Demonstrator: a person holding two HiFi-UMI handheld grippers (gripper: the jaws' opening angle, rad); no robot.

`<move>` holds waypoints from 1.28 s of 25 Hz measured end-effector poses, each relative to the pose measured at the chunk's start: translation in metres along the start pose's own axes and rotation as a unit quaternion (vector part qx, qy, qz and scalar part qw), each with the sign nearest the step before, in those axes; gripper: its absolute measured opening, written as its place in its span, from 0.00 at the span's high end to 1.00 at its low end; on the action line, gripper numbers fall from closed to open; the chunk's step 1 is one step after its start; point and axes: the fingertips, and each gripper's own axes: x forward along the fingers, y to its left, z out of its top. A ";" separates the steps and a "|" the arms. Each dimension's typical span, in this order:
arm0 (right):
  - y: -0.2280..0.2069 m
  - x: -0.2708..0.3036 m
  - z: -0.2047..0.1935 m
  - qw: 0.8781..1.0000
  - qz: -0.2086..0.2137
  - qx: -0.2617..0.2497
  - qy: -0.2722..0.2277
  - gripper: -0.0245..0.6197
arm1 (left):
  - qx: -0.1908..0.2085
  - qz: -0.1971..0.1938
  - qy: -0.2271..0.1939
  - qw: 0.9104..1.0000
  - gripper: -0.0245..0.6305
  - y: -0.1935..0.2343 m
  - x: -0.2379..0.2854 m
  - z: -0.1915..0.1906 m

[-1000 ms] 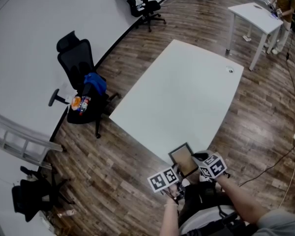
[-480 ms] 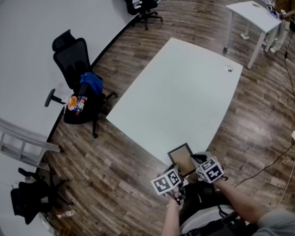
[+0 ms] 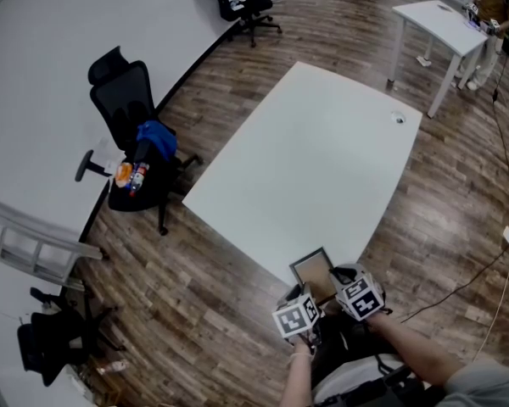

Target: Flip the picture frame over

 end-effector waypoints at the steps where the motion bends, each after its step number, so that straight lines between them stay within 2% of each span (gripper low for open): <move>1: 0.000 0.000 0.000 1.000 -0.004 -0.004 0.001 0.86 | 0.015 0.011 0.000 1.000 0.85 0.001 0.001 0.000; 4: 0.001 0.000 0.001 1.000 -0.004 -0.004 -0.003 0.86 | 0.057 0.047 -0.001 0.997 0.85 0.006 0.001 -0.005; 6: 0.000 0.000 0.003 1.000 0.001 0.001 -0.009 0.86 | 0.073 0.055 -0.015 0.996 0.85 0.005 -0.001 -0.001; 13: -0.005 -0.010 0.016 0.999 0.007 0.010 -0.049 0.86 | 0.073 0.047 -0.060 0.994 0.85 -0.001 -0.012 0.014; 18: 0.001 -0.024 0.037 0.995 0.006 0.000 -0.096 0.86 | 0.079 0.042 -0.100 0.991 0.85 -0.009 -0.026 0.031; 24: 0.013 -0.041 0.061 0.989 0.010 -0.021 -0.149 0.86 | 0.095 0.033 -0.151 0.984 0.86 -0.027 -0.048 0.043; 32: 0.027 -0.064 0.077 0.979 0.021 -0.023 -0.201 0.86 | 0.115 0.029 -0.203 0.972 0.86 -0.049 -0.080 0.045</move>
